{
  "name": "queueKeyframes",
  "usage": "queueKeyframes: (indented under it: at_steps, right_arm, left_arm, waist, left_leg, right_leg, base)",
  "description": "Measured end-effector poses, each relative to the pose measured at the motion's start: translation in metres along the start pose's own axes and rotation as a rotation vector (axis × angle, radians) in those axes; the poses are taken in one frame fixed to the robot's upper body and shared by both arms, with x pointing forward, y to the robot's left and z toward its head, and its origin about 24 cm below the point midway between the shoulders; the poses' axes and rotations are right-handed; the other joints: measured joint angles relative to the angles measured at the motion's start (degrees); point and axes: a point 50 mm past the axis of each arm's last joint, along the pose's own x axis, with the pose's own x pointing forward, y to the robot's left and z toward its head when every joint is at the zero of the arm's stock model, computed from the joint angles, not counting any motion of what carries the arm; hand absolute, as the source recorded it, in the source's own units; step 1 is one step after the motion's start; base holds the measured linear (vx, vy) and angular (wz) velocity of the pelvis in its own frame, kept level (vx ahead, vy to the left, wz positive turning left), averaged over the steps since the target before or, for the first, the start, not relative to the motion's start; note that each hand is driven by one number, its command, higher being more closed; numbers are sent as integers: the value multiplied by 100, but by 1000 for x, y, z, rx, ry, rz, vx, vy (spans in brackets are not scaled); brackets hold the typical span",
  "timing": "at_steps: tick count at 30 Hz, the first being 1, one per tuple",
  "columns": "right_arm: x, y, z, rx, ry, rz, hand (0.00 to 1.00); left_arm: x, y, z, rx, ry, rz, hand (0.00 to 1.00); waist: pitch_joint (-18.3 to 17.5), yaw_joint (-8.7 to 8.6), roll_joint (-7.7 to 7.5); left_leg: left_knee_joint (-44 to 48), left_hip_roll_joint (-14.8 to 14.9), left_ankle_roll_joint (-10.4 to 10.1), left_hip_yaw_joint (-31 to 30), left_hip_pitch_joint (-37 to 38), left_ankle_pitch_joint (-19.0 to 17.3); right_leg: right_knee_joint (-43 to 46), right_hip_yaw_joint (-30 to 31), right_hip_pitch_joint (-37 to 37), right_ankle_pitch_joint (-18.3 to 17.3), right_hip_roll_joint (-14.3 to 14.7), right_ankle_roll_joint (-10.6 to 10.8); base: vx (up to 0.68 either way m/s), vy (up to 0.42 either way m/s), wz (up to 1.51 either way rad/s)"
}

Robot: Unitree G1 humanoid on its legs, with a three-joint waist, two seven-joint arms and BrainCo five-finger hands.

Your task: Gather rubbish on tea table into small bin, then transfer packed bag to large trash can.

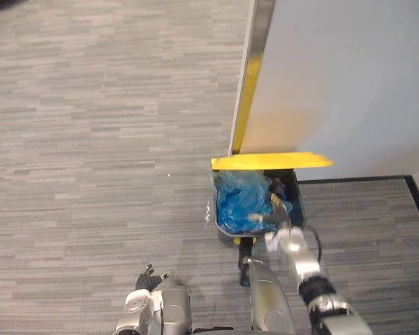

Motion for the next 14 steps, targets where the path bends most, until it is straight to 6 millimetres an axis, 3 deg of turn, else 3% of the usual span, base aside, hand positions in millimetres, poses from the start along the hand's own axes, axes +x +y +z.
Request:
queueKeyframes:
  at_steps: [1,2,4,5,6,7,8,10,12,14]
  right_arm:
    - [-4,1,-13,19,45,-6,0]
    - [-16,-3,-50,76,180,-44,0]
    - [-19,-21,-61,124,228,-120,0]
    - [-22,-34,-69,143,258,-176,0]
    - [-28,-39,-80,172,299,-216,0]
    - [-32,-40,-88,176,334,-228,0]
    - [-38,-47,-101,178,398,-256,0]
    - [-42,-50,-105,205,410,-284,0]
    - [-44,-49,-109,206,430,-282,0]
    - [-46,-47,-114,212,460,-279,0]
  left_arm:
    - [0,3,-2,-8,10,10,0]
    - [-2,10,-8,-26,32,39,0]
    - [0,-2,-9,-65,58,27,0]
    - [-2,-12,-15,-86,86,12,0]
    - [-2,-15,-13,-94,79,9,0]
    - [-1,-15,-12,-86,79,9,0]
    - [-3,-27,-18,-101,108,-12,0]
    - [-6,-30,-26,-104,136,-22,0]
    - [-7,-26,-29,-124,143,1,0]
    - [-7,-24,-31,-139,151,18,0]
  waist:
    - [-85,-1,-34]
    - [-339,18,-248]
    - [-495,21,28]
    - [-636,64,177]
    - [-747,14,-63]
    - [-796,9,-154]
    - [-914,27,-9]
    - [-1030,-39,140]
    - [-1112,-38,154]
    - [-1175,-33,146]
  left_leg:
    - [-6,-16,-11,-21,-13,4]
    - [8,-76,-61,-34,-38,-21]
    - [-5,221,-32,-14,-250,-10]
    - [-173,473,67,90,-329,155]
    - [-332,244,-168,228,-217,310]
    - [-404,186,-185,256,-180,339]
    - [-525,322,-145,315,-193,385]
    - [-637,351,41,433,-110,502]
    - [-888,332,133,591,22,599]
    - [-1176,293,94,642,121,783]
  right_leg:
    - [255,52,82,-77,-12,13]
    - [262,210,394,-439,28,131]
    - [-591,73,590,-524,489,176]
    - [-1123,9,806,-801,646,22]
    - [-1228,-30,1050,-1288,332,-104]
    - [-1517,-31,1180,-1465,355,-319]
    - [-1883,-79,1262,-1289,498,-498]
    - [-2333,-73,1439,-1023,623,-512]
    - [-2599,-49,1540,-898,690,-468]
    - [-2887,6,1618,-722,695,-371]
  base:
    - [54,-220,14]
    - [24,-172,-4]
    - [-24,-122,-37]
    - [-16,-114,-35]
    - [15,-129,-25]
    - [7,-164,-15]
    - [-9,-81,-28]
    - [-42,-6,-24]
    - [-41,9,-10]
    - [-37,45,-3]
